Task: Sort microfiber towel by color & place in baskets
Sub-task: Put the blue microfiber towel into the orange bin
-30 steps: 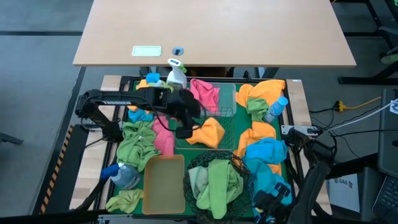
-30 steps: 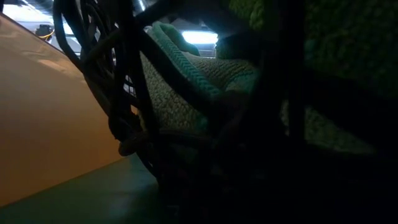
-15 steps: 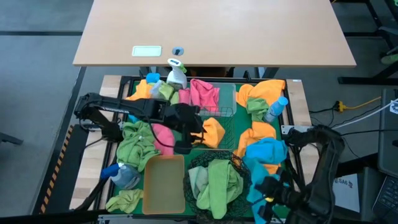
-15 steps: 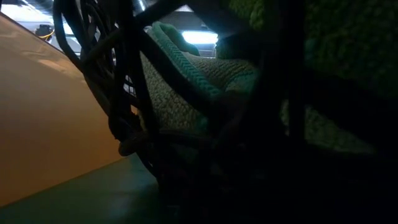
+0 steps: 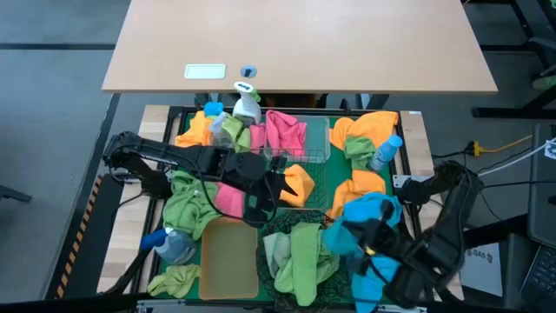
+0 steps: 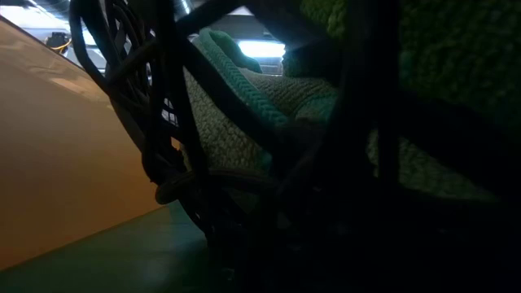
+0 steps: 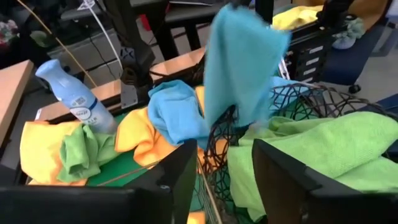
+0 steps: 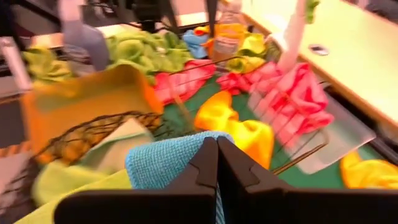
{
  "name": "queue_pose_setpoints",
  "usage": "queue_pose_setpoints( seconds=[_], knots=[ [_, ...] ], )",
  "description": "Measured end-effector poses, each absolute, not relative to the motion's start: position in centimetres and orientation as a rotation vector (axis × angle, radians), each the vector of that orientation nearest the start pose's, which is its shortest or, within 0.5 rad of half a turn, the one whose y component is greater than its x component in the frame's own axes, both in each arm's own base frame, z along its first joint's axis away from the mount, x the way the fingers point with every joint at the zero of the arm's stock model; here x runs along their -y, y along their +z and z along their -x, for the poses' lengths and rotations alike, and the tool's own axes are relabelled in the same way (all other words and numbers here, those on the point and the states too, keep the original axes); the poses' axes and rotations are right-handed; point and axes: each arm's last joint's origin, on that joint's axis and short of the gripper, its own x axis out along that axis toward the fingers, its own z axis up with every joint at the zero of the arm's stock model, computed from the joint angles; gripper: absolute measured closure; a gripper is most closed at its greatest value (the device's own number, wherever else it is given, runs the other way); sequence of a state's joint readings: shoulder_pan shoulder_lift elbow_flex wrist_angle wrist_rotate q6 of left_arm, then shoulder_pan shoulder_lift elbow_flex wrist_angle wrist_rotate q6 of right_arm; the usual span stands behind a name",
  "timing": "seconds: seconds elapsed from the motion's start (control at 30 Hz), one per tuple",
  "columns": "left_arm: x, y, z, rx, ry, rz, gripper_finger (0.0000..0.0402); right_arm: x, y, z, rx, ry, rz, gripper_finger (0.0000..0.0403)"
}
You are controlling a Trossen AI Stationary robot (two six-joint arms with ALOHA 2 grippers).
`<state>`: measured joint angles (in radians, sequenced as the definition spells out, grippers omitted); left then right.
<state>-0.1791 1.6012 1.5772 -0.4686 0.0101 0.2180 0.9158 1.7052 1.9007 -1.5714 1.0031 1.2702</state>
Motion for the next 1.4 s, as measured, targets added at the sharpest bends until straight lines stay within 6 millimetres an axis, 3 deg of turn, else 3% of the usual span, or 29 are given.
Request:
queue_pose_setpoints(
  seconds=[0.4,0.73,0.97,1.13,1.4],
  knots=[
    [6.8,36.3,-37.2,-0.453,-0.206,-0.257,0.0165,-17.6,40.0,-24.0,-0.548,-0.624,0.005,0.0403],
    [7.0,34.3,-39.5,-0.437,-0.11,-0.276,0.0163,-17.2,41.3,-27.3,-0.46,-0.544,0.031,0.0403],
    [7.1,34.3,-40.0,-0.396,-0.102,-0.242,0.0166,-17.2,41.9,-28.5,-0.452,-0.462,0.054,0.0403],
    [7.1,34.2,-40.1,-0.397,-0.091,-0.202,0.0207,-17.2,41.9,-28.5,-0.46,-0.445,0.065,0.0403],
    [7.8,34.6,-39.9,-0.394,-0.108,-0.202,0.0362,-17.4,41.9,-28.6,-0.47,-0.407,0.04,0.0403]
  ],
)
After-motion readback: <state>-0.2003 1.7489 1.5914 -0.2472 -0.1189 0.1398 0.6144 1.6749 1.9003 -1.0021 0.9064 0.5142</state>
